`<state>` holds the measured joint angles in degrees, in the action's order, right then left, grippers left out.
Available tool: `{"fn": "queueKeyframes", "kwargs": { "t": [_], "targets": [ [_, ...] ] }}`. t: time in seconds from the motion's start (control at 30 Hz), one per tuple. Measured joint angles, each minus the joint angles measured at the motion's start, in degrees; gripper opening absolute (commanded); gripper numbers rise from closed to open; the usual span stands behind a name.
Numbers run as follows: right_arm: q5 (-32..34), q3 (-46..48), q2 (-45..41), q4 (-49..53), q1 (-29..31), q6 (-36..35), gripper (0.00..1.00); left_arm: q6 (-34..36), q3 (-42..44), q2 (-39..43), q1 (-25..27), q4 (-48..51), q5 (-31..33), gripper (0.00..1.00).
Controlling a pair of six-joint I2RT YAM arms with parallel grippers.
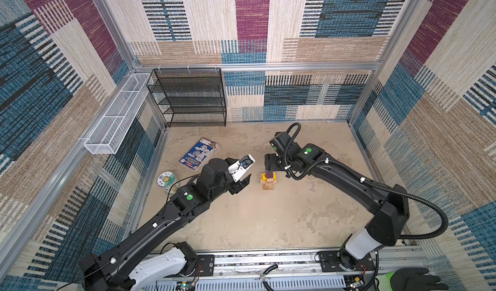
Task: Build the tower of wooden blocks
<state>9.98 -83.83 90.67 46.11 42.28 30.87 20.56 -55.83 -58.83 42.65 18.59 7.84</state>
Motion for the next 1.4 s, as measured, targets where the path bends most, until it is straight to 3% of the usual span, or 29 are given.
{"fn": "queueKeyframes", "kwargs": {
  "t": [0.27, 0.43, 0.57, 0.7, 0.8, 0.87, 1.07, 1.4],
  "targets": [
    [-7.8, 7.82, -5.33, -17.57, -9.03, 2.25, 0.81, -11.67, -0.11, -7.43, -8.55, -7.72, 5.05, 0.7],
    [-7.76, 9.25, -8.76, -25.68, -17.84, 0.96, 0.81, -15.98, 3.3, -9.29, -14.56, -15.65, 9.22, 0.7],
    [-1.2, 18.86, -16.55, -34.73, -27.87, -1.36, 1.0, -17.4, 6.95, -7.56, -21.62, -19.89, 13.66, 0.75],
    [11.65, 40.61, -25.22, -51.45, -31.54, -9.86, 1.0, -17.38, 12.85, -4.52, -28.85, -21.55, 18.12, 0.77],
    [17.09, 51.6, -25.38, -57.92, -35.82, -13.94, 1.0, -17.62, 17.53, -3.87, -32.68, -22.82, 21.75, 0.78],
    [18.67, 55.45, -23.12, -63.12, -37.42, -14.64, 1.0, -17.79, 21.09, -4.44, -33.88, -25.55, 21.81, 0.78],
    [14.49, 65.46, -15.39, -80.35, -37.86, -18.36, 1.0, -17.94, 28.13, -9.81, -35.78, -34.18, 19.85, 0.78],
    [5.77, 74.42, -9.77, -109.63, -38.05, -29.73, 1.0, -17.46, 33.09, -17.81, -39.76, -50.4, 7.3, 0.76]
  ]
}}
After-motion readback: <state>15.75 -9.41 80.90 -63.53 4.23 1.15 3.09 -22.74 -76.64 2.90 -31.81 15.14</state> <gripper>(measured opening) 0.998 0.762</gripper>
